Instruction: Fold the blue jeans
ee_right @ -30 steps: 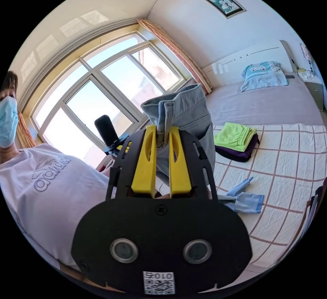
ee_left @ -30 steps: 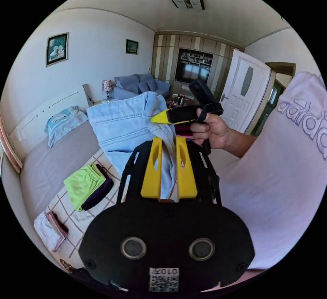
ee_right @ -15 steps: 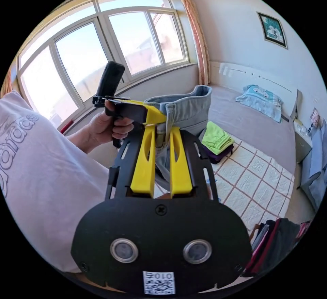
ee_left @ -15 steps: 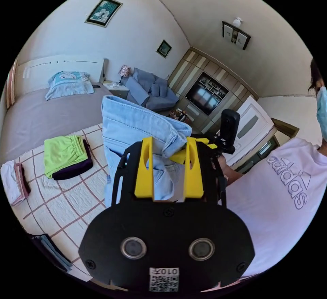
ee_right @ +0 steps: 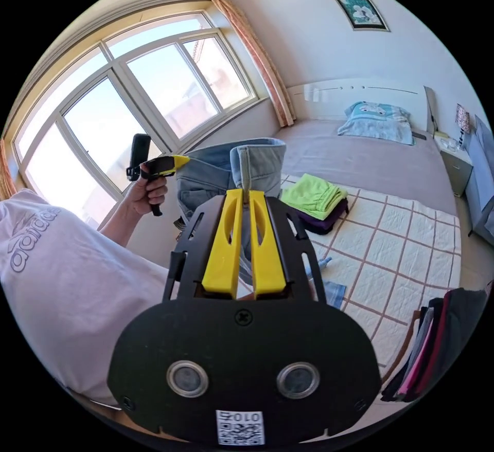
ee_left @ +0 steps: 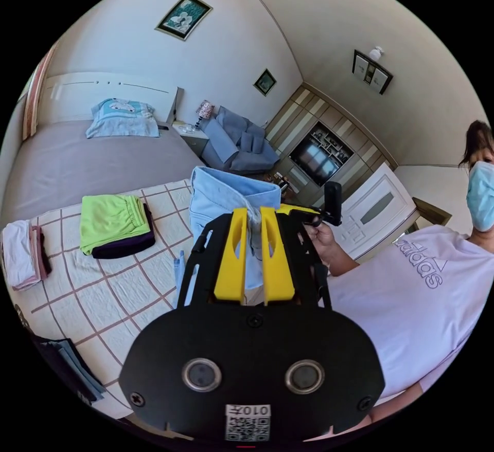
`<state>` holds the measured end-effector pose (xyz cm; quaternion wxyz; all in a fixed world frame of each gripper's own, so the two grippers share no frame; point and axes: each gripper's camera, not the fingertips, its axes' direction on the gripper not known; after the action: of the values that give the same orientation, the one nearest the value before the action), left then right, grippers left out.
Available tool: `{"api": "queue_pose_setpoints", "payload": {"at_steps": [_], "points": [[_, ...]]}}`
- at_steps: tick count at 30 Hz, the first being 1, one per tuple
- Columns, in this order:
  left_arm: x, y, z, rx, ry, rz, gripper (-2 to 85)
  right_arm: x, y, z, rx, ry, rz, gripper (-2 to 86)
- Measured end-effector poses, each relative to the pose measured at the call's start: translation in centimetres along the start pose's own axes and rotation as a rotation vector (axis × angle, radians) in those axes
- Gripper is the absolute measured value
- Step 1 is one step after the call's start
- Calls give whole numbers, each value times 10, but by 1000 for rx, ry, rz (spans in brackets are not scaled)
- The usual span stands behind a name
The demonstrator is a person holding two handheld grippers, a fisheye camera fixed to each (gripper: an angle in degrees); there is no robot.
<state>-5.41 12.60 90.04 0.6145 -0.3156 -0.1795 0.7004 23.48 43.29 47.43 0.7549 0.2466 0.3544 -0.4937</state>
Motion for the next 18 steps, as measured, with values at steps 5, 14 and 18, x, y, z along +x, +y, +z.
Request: {"api": "queue_pose_setpoints", "payload": {"at_steps": [5, 14, 18], "points": [[8, -21, -78, 167, -16, -35, 51, -12, 8, -33, 84, 177, 51, 42], [118, -98, -179, 260, 103, 210, 44, -94, -49, -139, 373, 434, -122, 41], [197, -124, -221, 306, 167, 374, 44, -156, -67, -197, 615, 494, -211, 40]]}}
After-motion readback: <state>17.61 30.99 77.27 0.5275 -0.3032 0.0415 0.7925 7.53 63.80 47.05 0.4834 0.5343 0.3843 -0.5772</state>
